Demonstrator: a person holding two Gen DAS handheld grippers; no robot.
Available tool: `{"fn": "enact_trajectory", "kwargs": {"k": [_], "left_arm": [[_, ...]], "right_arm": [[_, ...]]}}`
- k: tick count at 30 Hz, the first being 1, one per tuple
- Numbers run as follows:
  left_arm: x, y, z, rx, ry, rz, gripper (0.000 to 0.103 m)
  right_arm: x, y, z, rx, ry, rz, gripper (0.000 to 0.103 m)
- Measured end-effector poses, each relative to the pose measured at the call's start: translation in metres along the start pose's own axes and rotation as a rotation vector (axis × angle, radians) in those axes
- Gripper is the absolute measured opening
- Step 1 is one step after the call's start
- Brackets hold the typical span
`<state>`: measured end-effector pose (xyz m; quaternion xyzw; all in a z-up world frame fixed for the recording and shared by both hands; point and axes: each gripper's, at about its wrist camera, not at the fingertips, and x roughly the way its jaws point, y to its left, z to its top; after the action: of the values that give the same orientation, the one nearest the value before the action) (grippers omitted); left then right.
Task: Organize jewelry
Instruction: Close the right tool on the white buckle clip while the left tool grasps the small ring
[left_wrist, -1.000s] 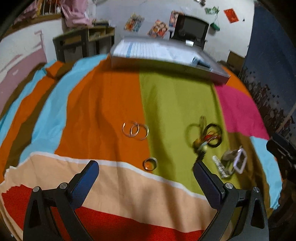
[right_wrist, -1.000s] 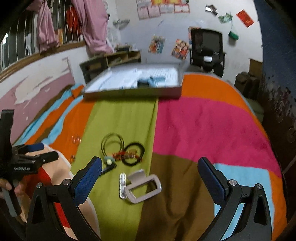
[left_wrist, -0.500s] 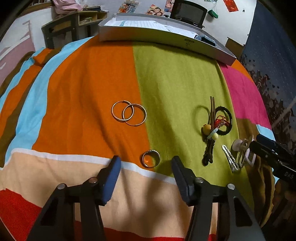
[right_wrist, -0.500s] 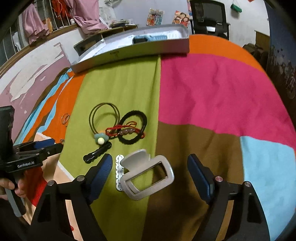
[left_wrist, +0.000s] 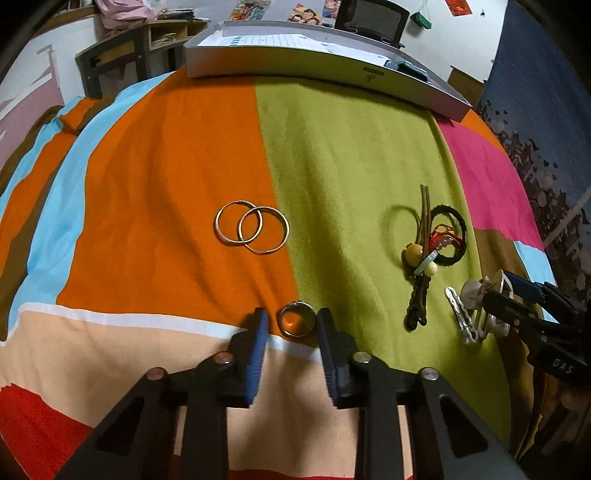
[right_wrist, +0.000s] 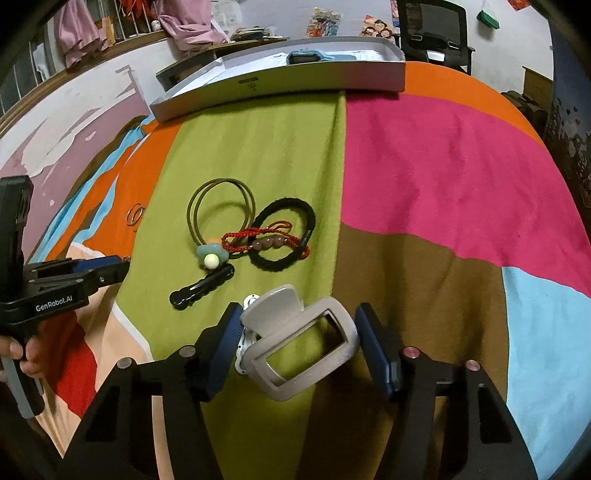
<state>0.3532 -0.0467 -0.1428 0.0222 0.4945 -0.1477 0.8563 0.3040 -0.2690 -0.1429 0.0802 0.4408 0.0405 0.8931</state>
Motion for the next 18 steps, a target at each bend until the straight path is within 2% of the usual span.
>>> {"fn": "enact_trajectory", "kwargs": {"k": [7, 14, 18], "left_arm": [[-0.004, -0.011, -0.001, 0.039, 0.011, -0.056, 0.02], [-0.02, -0.019, 0.002, 0.044, -0.025, -0.12, 0.02], [-0.032, -0.024, 0.004, 0.057, -0.067, -0.125, 0.02]], "right_arm": [[-0.004, -0.001, -0.001, -0.01, -0.009, 0.025, 0.057], [-0.03, 0.004, 0.004, -0.051, -0.127, 0.049, 0.057], [-0.042, 0.005, 0.009, -0.061, -0.182, 0.055, 0.057]]}}
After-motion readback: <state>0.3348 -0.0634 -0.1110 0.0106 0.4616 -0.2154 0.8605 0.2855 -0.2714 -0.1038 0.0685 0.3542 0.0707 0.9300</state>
